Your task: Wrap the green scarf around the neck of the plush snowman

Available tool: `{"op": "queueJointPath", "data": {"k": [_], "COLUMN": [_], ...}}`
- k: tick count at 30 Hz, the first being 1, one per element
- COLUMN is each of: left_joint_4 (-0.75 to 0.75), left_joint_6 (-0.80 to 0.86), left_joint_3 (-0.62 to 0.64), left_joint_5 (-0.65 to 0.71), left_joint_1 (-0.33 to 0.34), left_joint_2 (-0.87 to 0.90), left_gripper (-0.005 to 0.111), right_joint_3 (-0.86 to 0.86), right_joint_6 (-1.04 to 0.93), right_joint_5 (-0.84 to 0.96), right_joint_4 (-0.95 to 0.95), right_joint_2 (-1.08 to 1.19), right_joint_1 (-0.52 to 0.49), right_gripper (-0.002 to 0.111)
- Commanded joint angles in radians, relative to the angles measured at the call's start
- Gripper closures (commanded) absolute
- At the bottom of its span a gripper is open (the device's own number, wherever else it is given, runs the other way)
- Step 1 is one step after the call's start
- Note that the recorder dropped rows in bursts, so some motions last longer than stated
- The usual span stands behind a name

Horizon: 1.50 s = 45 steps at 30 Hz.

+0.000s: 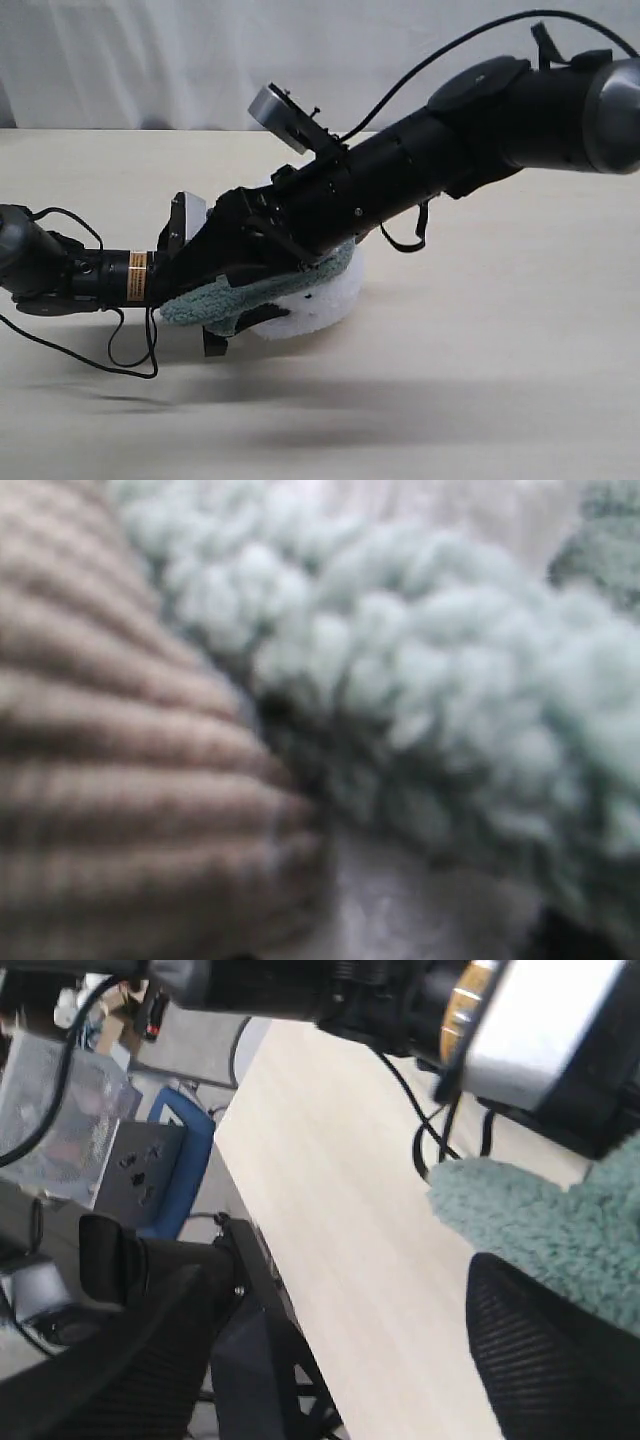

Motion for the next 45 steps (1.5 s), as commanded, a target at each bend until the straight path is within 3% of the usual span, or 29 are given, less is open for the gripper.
{"op": "queueJointPath", "data": {"k": [1, 4, 11, 16, 21, 27, 38, 42, 45], "left_joint_4": [-0.010, -0.012, -0.019, -0.019, -0.017, -0.027, -0.027, -0.027, -0.036], "left_joint_6": [-0.014, -0.014, -0.014, -0.014, -0.014, -0.014, -0.014, -0.014, -0.014], "left_joint_3": [-0.004, -0.004, -0.004, -0.004, -0.004, -0.004, -0.004, -0.004, -0.004], "left_joint_5": [-0.023, -0.023, -0.023, -0.023, -0.023, -0.023, -0.023, -0.023, -0.023], "left_joint_1": [-0.006, -0.006, -0.006, -0.006, -0.006, -0.006, -0.006, -0.006, -0.006], "left_joint_2": [0.001, 0.001, 0.001, 0.001, 0.001, 0.001, 0.001, 0.001, 0.001], "left_gripper": [0.107, 0.107, 0.107, 0.107, 0.107, 0.107, 0.107, 0.107, 0.107], "right_joint_3": [-0.057, -0.057, -0.036, 0.069, 0.086, 0.086, 0.086, 0.076, 0.059], "right_joint_6": [0.081, 0.212, 0.697, 0.779, 0.807, 0.815, 0.774, 0.720, 0.674], "right_joint_5": [0.049, 0.038, -0.212, -0.436, -0.579, -0.620, -0.643, -0.556, -0.434], "right_joint_4": [-0.127, -0.252, -0.815, -0.866, -0.887, -0.880, -0.875, -0.877, -0.882], "right_joint_2": [-0.011, -0.011, -0.013, -0.013, -0.013, 0.010, 0.083, 0.065, 0.052], "right_joint_1": [-0.002, 0.014, 0.286, 0.358, 0.325, 0.306, 0.306, 0.306, 0.306], "right_gripper": [0.041, 0.041, 0.041, 0.041, 0.041, 0.042, 0.084, 0.104, 0.104]}}
